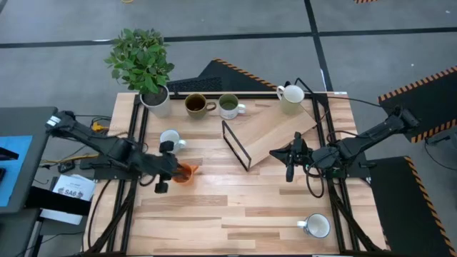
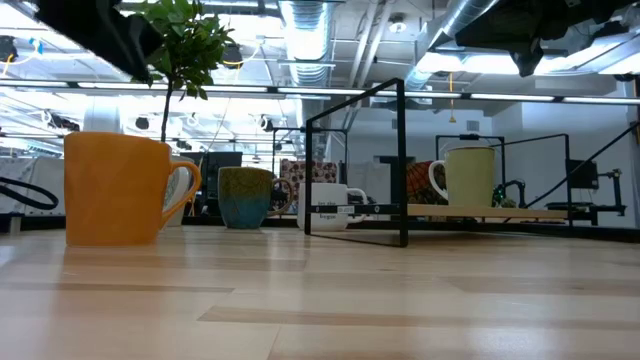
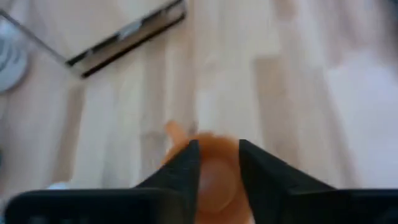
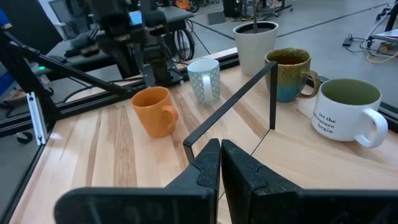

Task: Place coffee mugs
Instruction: Put the orange mug on the shelf

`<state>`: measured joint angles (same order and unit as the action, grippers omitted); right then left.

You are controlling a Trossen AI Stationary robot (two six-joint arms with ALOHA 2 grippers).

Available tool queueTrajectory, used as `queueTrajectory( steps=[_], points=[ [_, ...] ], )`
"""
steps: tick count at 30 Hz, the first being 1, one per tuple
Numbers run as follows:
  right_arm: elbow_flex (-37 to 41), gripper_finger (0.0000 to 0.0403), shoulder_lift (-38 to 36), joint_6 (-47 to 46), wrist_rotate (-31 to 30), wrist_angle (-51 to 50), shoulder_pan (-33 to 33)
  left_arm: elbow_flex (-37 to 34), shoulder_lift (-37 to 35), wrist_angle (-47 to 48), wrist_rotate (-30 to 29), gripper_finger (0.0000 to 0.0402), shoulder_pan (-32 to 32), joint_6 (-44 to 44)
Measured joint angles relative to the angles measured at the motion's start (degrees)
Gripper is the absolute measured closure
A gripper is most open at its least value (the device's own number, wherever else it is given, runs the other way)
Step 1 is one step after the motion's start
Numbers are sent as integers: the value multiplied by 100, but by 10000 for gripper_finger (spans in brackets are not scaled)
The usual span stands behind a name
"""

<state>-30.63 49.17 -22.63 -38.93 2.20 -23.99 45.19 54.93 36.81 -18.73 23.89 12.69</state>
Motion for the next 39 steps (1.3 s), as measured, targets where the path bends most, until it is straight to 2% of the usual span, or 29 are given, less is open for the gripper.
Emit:
queueTrajectory(
  steps=[2,4,10,16,23,39],
  points=[
    [0,360,0,0,3,0,0,77,401,149,-37,368,63,44],
    [0,360,0,2,5,-2,0,81,774,165,53,391,77,154],
    [0,360,1,2,12,-7,0,83,1815,179,18,401,33,71],
    [-2,360,1,4,13,-9,0,83,2374,121,20,401,-174,-27],
    [-2,360,0,6,12,-9,0,116,2661,-153,217,401,-343,-397],
    [-4,360,2,7,12,-39,0,79,2681,-2000,641,401,-368,-1045]
  ],
)
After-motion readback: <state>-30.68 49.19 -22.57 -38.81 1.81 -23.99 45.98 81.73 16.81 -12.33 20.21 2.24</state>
